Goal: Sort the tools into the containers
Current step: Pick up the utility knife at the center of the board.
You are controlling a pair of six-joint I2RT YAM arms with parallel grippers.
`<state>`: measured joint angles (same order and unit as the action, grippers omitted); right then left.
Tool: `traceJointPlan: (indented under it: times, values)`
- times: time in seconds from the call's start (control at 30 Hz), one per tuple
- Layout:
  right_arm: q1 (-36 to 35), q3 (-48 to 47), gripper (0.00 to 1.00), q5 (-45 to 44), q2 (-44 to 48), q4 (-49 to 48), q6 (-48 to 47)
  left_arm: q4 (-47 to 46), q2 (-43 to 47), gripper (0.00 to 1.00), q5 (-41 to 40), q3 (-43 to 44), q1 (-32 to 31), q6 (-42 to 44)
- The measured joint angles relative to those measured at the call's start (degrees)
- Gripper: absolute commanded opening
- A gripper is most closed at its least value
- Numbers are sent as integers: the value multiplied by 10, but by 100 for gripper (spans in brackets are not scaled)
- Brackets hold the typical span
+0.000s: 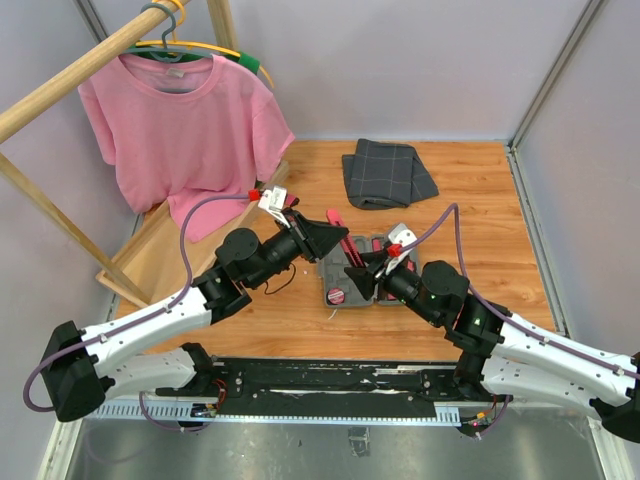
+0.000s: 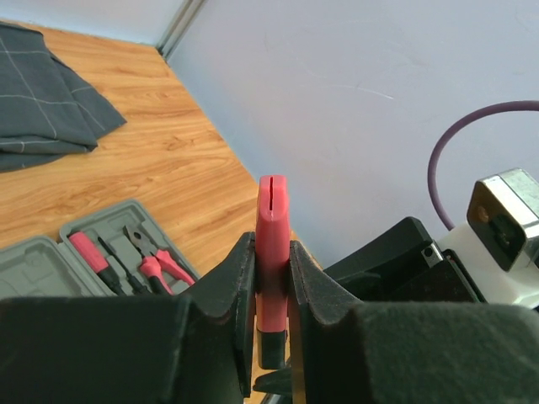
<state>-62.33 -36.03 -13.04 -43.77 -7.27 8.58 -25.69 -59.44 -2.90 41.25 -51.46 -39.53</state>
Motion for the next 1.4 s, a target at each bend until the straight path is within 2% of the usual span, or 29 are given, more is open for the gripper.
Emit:
traceJointPlan:
  times: [0.13,0.53,0.77,1.1,1.4]
  values:
    - [0,0,57,1,0,1,-5,3,-1,0,0,0,0,5]
    - [7,-34,56,-19,8,94,-10,50,-16,0,14,30,0,18]
    - [22,-56,50,-11,21,133,0,71,-44,1,39,42,0,23]
    - [22,-58,46,-5,6,135,28,82,-61,1,56,46,0,24]
    - [22,-58,35,-5,-17,130,58,81,-63,0,60,46,0,24]
